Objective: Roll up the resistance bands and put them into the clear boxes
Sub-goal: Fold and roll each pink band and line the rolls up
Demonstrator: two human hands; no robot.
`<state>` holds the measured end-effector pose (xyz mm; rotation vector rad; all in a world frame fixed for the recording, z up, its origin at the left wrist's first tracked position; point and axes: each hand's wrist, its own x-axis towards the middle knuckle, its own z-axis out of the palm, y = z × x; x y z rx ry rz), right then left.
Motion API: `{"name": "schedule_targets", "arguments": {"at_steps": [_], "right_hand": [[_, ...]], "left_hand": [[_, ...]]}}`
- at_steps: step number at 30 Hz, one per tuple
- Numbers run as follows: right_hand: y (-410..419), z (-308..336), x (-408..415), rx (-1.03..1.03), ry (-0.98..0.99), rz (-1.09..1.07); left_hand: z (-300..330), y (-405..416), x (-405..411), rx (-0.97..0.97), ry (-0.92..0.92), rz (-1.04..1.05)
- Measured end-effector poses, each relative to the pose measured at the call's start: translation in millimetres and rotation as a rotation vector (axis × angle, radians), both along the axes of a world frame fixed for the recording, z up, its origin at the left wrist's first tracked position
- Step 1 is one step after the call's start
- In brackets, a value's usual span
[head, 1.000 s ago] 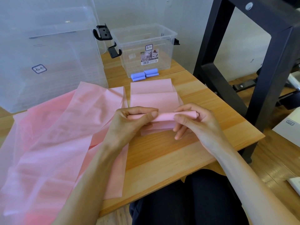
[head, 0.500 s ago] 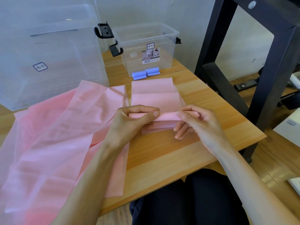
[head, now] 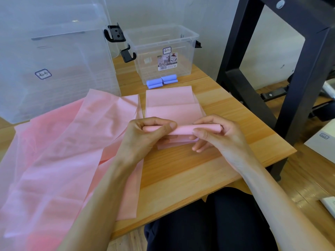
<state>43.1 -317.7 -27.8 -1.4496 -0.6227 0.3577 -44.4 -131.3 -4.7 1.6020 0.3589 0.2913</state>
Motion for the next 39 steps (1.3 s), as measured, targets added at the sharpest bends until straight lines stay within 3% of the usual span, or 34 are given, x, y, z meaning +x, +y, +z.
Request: {"name": "schedule_targets", "arguments": {"at_steps": [39], "right_hand": [[0.3,0.2,-0.6,0.005,-0.003,-0.003]], "left_hand": [[1.8,-0.5,-1.6,-0.042,-0.017,-0.045]]}}
